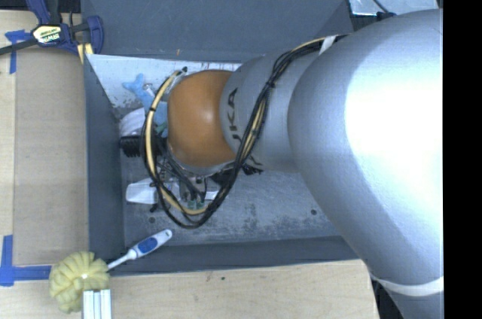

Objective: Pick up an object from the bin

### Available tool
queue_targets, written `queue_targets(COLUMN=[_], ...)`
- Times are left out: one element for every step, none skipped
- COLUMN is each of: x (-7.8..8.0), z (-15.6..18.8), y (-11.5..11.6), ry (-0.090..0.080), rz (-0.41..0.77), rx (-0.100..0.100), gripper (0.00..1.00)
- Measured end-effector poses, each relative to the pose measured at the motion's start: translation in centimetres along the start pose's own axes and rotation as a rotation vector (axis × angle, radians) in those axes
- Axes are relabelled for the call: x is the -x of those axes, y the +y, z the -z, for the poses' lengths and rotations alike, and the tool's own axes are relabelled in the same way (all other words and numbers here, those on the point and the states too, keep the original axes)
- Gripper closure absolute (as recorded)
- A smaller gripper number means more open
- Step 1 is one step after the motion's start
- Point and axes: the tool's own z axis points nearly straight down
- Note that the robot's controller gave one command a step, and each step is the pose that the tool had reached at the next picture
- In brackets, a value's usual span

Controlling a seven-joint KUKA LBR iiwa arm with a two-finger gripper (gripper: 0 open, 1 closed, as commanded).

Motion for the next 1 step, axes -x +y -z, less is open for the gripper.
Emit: queue_targets(x=[-0.32], z=[1.38], y=[-0.17], ry=[0.012], rz=[0.0], rx=[-0.005], gripper=[1.0])
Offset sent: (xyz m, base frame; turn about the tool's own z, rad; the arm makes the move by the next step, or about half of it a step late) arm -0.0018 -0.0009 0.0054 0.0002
